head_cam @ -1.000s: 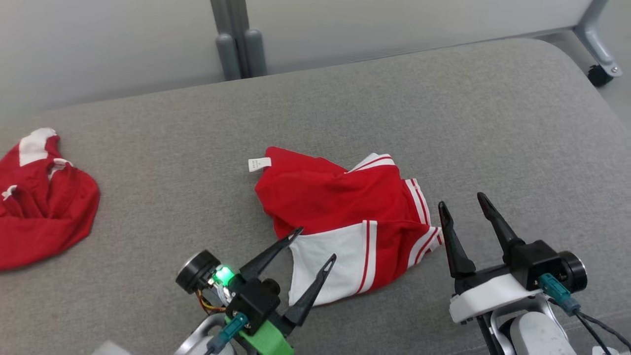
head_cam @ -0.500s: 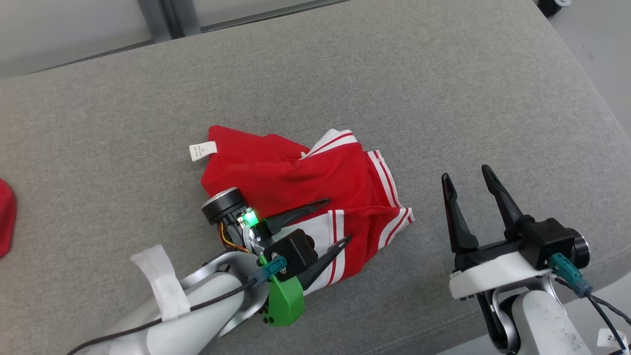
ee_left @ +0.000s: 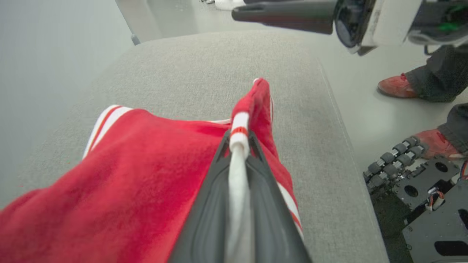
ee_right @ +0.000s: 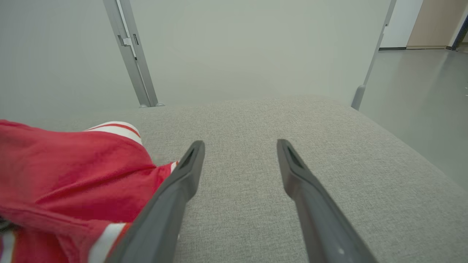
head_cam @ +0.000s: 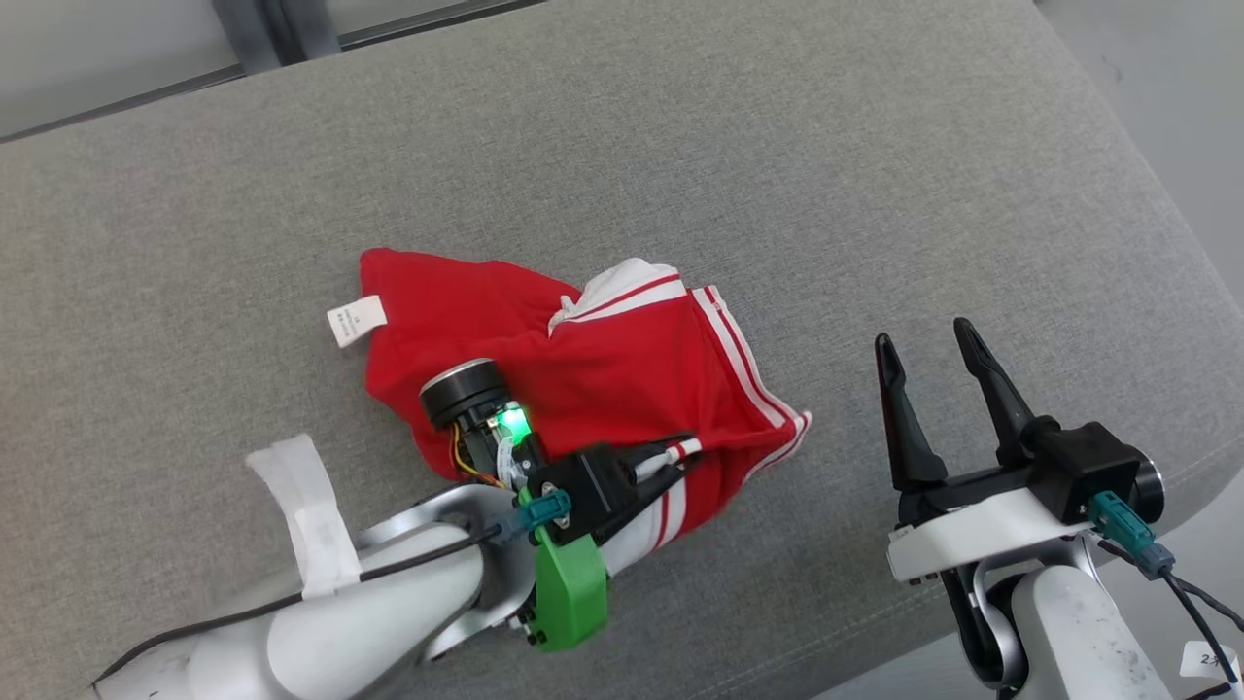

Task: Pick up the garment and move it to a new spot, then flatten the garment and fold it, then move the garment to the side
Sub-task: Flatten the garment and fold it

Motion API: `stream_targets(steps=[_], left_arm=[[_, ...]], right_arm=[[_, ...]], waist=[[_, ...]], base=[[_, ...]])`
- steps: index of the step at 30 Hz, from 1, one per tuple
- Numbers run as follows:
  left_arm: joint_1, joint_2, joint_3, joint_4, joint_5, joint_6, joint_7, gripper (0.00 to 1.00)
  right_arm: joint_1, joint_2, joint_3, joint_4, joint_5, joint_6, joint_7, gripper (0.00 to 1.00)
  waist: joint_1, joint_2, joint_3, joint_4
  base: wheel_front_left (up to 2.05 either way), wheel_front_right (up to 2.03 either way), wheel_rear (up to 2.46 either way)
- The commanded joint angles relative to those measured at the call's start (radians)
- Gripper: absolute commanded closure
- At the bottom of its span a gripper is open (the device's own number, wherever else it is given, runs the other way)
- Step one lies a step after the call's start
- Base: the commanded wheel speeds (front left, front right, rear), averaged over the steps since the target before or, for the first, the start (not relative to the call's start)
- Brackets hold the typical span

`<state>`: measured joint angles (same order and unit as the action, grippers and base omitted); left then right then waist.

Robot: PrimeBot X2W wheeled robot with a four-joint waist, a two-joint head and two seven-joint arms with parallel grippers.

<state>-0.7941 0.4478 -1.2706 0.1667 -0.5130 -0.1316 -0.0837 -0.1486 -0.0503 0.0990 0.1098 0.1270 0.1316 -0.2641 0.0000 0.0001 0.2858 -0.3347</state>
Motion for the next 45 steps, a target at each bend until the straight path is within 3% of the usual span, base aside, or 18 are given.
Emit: stream_targets(steps=[1, 8, 15, 20, 23, 25, 31, 33, 37, 38, 39, 40, 41, 45], left_arm=[[-0.02, 0.004, -0.003, -0.028, -0.048, 0.002, -0.009, 1.0], [-0.207, 0.011, 0.011, -0.21, -0.366, 0.002, 0.01, 1.0], [-0.391, -0.092, 0.239, -0.163, -0.711, 0.004, -0.023, 1.0], [-0.421, -0.186, 0.431, -0.031, -0.885, 0.09, -0.103, 1.0], [-0.323, -0.192, 0.498, 0.041, -0.965, 0.141, -0.135, 1.0], [-0.229, -0.184, 0.534, 0.072, -1.027, 0.15, -0.148, 1.0], [0.114, -0.181, 0.639, 0.195, -1.079, 0.086, -0.181, 1.0], [0.199, -0.212, 0.728, 0.256, -1.043, 0.064, -0.181, 1.0], [0.332, -0.278, 0.892, 0.323, -0.868, 0.03, -0.18, 1.0], [0.359, -0.295, 0.922, 0.326, -0.819, 0.024, -0.18, 0.93], [0.382, -0.308, 0.949, 0.321, -0.779, 0.019, -0.18, 0.55], [0.405, -0.326, 0.98, 0.313, -0.742, 0.014, -0.18, 0.35], [0.421, -0.331, 0.997, 0.303, -0.709, 0.009, -0.18, 0.0], [0.484, -0.355, 1.045, 0.252, -0.551, 0.001, -0.18, 0.0]], right_arm=[[-0.005, 0.0, 0.003, 0.003, 0.006, -0.002, -0.001, 0.0], [-0.01, 0.0, 0.014, 0.006, 0.024, -0.002, -0.001, 0.0], [-0.009, 0.0, 0.013, 0.007, 0.044, -0.002, 0.0, 0.0], [0.005, 0.0, -0.002, 0.008, 0.051, -0.002, 0.0, 0.0], [0.012, 0.0, -0.008, 0.008, 0.053, -0.002, 0.0, 0.0], [0.015, 0.0, -0.013, 0.007, 0.054, -0.002, 0.0, 0.0], [0.016, 0.0, -0.027, 0.0, 0.039, -0.002, 0.0, 0.0], [0.016, 0.0, -0.024, 0.002, 0.027, -0.002, 0.0, 0.0], [0.009, -0.001, -0.034, 0.004, 0.011, -0.002, 0.0, 0.0], [0.008, -0.001, -0.037, 0.005, 0.007, -0.002, -0.001, 0.0], [0.008, 0.0, -0.035, 0.006, 0.007, -0.002, 0.0, 0.0], [0.009, 0.0, -0.033, 0.007, 0.003, -0.002, 0.0, 0.0], [0.011, 0.0, -0.03, 0.007, 0.001, -0.002, 0.0, 0.0], [0.023, -0.001, -0.017, 0.012, 0.002, -0.002, 0.0, 0.0]], waist=[[0.0, -0.0001, -0.008, -0.001], [0.0, -0.0001, -0.021, 0.001], [0.0, -0.0001, -0.029, -0.025], [0.0, -0.0001, -0.033, -0.029], [0.0, -0.0001, -0.038, -0.025], [0.0, -0.0001, -0.042, -0.019], [0.0, -0.0001, -0.033, 0.029], [0.0, -0.0001, -0.033, 0.048], [0.0, -0.0001, -0.038, 0.078], [0.0, -0.0001, -0.04, 0.088], [0.0, -0.0001, -0.043, 0.094], [0.0, -0.0001, -0.046, 0.103], [0.0, -0.0001, -0.048, 0.108], [0.0, -0.0001, -0.062, 0.131]], base=[[0.0, 0.0, 0.0], [0.0, 0.0, 0.0], [0.0, 0.0, 0.0], [0.0, 0.0, 0.0], [0.0, 0.0, 0.0], [0.0, 0.0, 0.0], [0.0, 0.0, 0.0], [0.0, 0.0, 0.0], [0.0, 0.0, 0.0], [0.0, 0.0, 0.0], [0.0, 0.0, 0.0], [0.0, 0.0, 0.0], [0.0, 0.0, 0.0], [0.0, 0.0, 0.0]])
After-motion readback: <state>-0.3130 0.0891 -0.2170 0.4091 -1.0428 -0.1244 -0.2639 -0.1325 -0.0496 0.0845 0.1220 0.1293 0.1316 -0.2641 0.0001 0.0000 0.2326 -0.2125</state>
